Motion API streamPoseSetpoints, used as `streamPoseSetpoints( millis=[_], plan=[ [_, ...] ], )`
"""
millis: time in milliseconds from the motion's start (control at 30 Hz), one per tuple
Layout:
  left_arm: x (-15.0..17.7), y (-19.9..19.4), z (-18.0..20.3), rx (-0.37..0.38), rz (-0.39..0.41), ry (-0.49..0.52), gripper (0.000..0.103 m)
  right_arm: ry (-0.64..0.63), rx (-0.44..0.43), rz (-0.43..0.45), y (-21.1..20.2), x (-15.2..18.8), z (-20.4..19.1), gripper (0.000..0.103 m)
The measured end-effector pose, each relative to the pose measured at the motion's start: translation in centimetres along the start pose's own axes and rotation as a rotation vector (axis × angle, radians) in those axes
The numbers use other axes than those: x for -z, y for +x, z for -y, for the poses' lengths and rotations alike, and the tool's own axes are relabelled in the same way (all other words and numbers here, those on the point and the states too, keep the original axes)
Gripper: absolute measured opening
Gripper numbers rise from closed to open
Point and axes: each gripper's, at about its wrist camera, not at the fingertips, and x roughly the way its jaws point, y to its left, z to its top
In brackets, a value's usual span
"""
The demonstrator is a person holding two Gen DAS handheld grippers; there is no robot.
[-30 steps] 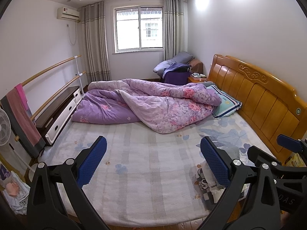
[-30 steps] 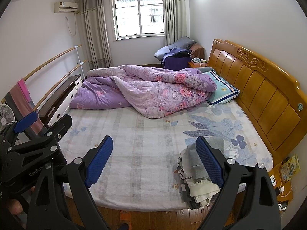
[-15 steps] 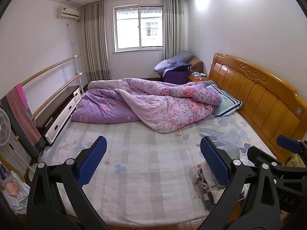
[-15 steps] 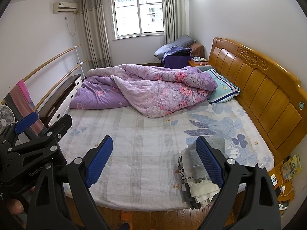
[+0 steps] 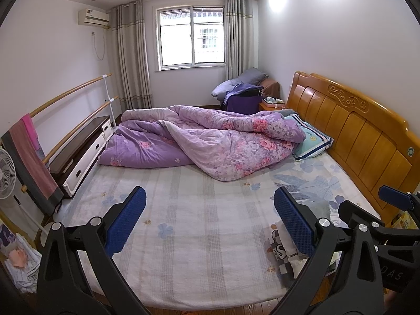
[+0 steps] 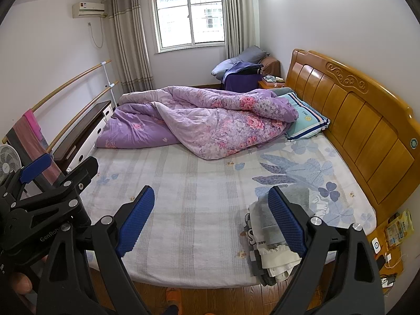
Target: Fold large clothes
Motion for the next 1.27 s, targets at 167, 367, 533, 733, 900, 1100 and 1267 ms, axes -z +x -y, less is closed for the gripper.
streamPoseSetpoints(
  millis=[167,367,533,733,900,1100,1267],
  plan=[
    [0.0,0.1,-0.2,-0.001,-0.001,0.001,0.098,0.000,0.000,-0.002,0.0,0.0,0.0,0.085],
    [-0.1,0.2,-0.2,0.000,-0.001,0.003,0.098,0.000,-0.001,-0.002,0.1,-0.1,0.1,0.085],
    [-0.1,0.2,-0.2,0.000,0.000,0.004,0.098,0.002,-0.001,-0.002,0.1,-0.2,0.2,0.085],
    [0.1,0.3,-0.3,0.001,-0.003,0.003,0.098,0.001,-0.002,-0.003,0.2,-0.1,0.2,0.085],
    [0.0,0.3,-0.3,0.002,-0.002,0.004,0.098,0.001,-0.003,-0.002,0.1,-0.1,0.3,0.085],
    [0.0,0.5,-0.4,0.003,-0.009,0.004,0.098,0.002,-0.003,-0.008,0.3,-0.1,0.3,0.085],
    [1.0,0.6,-0.9,-0.003,-0.026,0.006,0.098,0.012,-0.011,-0.025,0.8,0.3,0.1,0.085]
  ],
)
